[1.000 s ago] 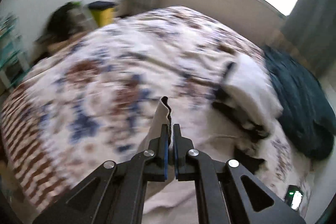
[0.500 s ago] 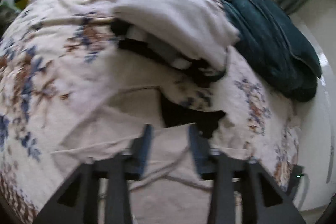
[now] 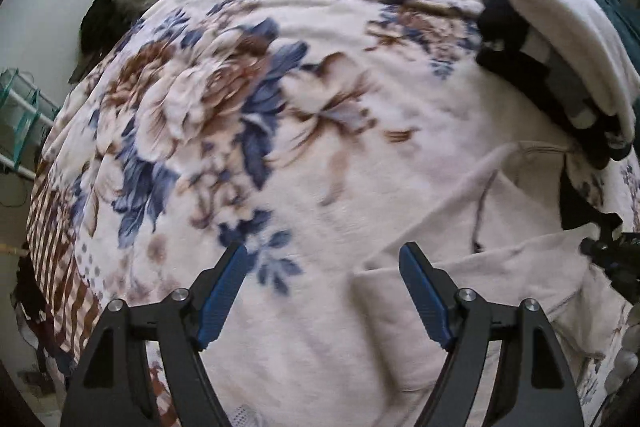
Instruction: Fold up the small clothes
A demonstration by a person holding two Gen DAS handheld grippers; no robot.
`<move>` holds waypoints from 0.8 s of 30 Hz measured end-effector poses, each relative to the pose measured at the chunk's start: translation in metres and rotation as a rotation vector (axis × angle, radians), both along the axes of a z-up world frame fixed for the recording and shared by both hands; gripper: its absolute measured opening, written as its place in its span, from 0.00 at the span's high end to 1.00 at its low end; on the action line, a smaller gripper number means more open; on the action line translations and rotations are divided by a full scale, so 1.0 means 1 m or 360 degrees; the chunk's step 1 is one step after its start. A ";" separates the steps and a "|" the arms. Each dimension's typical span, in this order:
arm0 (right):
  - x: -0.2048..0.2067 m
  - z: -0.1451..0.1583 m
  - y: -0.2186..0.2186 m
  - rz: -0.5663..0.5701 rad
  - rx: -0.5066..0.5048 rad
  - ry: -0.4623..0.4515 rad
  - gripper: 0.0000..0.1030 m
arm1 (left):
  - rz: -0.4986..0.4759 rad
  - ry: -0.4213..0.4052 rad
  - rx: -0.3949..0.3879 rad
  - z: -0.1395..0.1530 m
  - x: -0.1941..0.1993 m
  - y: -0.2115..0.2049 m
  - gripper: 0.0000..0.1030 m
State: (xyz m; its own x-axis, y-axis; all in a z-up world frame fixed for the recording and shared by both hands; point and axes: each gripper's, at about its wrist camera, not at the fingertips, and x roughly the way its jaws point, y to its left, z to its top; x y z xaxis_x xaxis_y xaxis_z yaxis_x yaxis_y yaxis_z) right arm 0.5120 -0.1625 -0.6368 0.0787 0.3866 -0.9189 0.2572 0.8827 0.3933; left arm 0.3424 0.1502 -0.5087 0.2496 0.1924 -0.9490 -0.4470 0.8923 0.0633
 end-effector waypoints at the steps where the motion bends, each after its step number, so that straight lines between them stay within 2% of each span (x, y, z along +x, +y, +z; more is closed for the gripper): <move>1: -0.002 0.009 0.000 -0.0021 -0.0019 -0.0049 0.94 | 0.0011 0.0005 -0.0004 -0.001 -0.003 0.002 0.26; 5: -0.019 0.053 -0.025 -0.0129 -0.0128 -0.0222 0.94 | 0.0025 0.0026 -0.0045 -0.007 -0.011 0.004 0.26; 9: -0.046 0.079 -0.087 -0.0386 -0.0309 -0.0253 0.94 | -0.0017 0.0054 -0.0065 -0.010 -0.010 -0.007 0.26; 13: -0.068 0.070 -0.151 -0.0574 -0.0406 -0.0130 0.94 | -0.0088 0.0058 -0.0130 -0.018 0.012 -0.028 0.26; 16: -0.082 0.063 -0.178 -0.0659 -0.0435 -0.0070 0.94 | -0.0220 0.0032 -0.0110 -0.023 0.039 -0.056 0.26; 19: -0.087 0.062 -0.186 -0.0685 -0.0442 -0.0074 0.94 | -0.0375 0.0010 -0.0023 -0.027 0.066 -0.085 0.26; 22: -0.088 0.062 -0.185 -0.0681 -0.0401 -0.0088 0.94 | -0.0481 0.0078 0.0109 -0.044 0.089 -0.102 0.25; 24: -0.084 0.063 -0.181 -0.0652 -0.0375 -0.0103 0.94 | -0.0494 0.0138 0.0135 -0.055 0.100 -0.102 0.25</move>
